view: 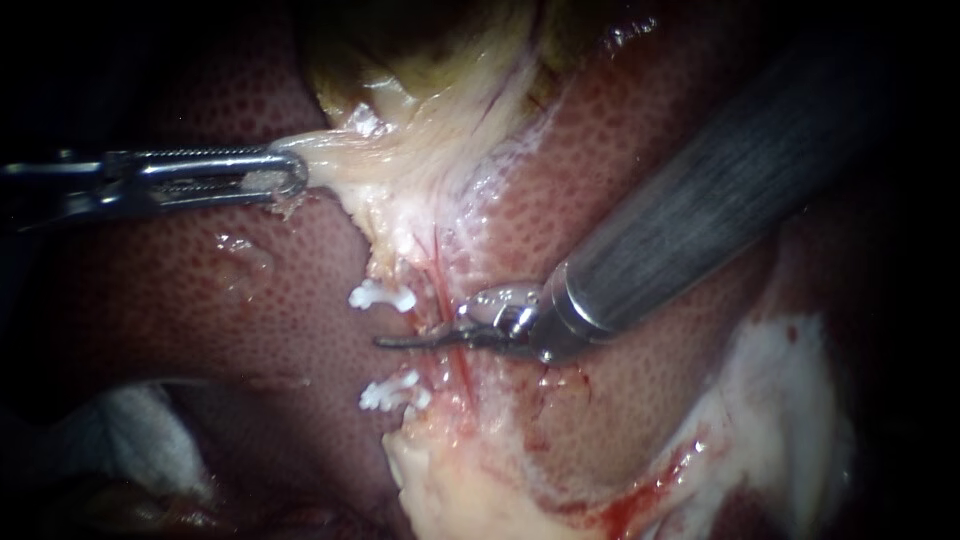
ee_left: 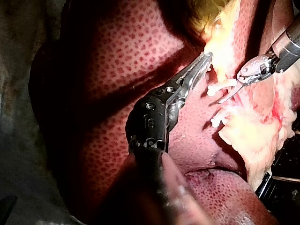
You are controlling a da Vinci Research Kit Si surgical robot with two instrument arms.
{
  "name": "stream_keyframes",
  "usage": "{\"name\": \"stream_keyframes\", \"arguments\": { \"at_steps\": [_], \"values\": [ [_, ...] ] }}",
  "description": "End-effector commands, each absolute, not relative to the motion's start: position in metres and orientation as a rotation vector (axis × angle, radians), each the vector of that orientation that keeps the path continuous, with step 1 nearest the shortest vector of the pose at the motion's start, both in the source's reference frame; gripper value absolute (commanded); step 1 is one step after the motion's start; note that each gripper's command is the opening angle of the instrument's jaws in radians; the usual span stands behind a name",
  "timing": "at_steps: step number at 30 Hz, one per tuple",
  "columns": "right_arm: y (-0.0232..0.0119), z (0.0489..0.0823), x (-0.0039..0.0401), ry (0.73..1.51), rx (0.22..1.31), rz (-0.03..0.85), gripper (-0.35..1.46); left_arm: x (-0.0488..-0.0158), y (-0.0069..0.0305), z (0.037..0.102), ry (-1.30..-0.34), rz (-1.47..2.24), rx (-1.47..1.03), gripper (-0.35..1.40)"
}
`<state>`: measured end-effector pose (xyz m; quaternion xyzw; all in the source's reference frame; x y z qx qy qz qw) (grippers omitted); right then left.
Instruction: Go back from the cut left tube
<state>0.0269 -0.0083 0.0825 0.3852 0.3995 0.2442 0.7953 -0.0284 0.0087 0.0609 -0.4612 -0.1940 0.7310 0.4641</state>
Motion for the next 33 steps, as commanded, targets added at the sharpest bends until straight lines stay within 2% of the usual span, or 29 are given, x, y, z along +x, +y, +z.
{"name": "stream_keyframes", "arguments": {
  "at_steps": [1,6,8,9,12,18,25,28,30,31,33],
  "values": [
    [-0.0083,0.0824,0.0269,0.859,0.828,0.524,-0.35,-0.0284,0.0087,0.0609,-0.476,1.796,-1.133,-0.35],
    [-0.0085,0.0822,0.027,0.881,0.836,0.541,-0.35,-0.0284,0.0087,0.0608,-0.475,1.796,-1.132,-0.35],
    [-0.0085,0.0822,0.0272,0.89,0.836,0.544,-0.08,-0.0284,0.0087,0.0608,-0.475,1.796,-1.132,-0.35],
    [-0.0085,0.0822,0.0273,0.89,0.836,0.544,0.14,-0.0284,0.0087,0.0608,-0.475,1.796,-1.132,-0.35],
    [-0.0085,0.0822,0.0274,0.89,0.836,0.544,0.51,-0.0284,0.0086,0.0609,-0.475,1.796,-1.132,-0.35],
    [-0.0086,0.0819,0.0275,0.893,0.837,0.544,0.94,-0.0284,0.0086,0.0608,-0.475,1.796,-1.132,-0.35],
    [-0.009,0.0815,0.0271,0.899,0.84,0.541,1.3,-0.0284,0.0086,0.0608,-0.475,1.796,-1.133,-0.35],
    [-0.0093,0.0812,0.026,0.903,0.845,0.534,1.36,-0.0284,0.0087,0.0609,-0.475,1.796,-1.133,-0.35],
    [-0.0095,0.0808,0.0249,0.916,0.832,0.497,1.4,-0.0284,0.0087,0.0609,-0.475,1.796,-1.132,-0.35],
    [-0.0096,0.0805,0.024,0.934,0.81,0.446,1.4,-0.0284,0.0087,0.0609,-0.475,1.796,-1.132,-0.35],
    [-0.0095,0.0799,0.0225,0.953,0.774,0.396,1.4,-0.0284,0.0087,0.0609,-0.475,1.796,-1.132,-0.35]
  ]
}}
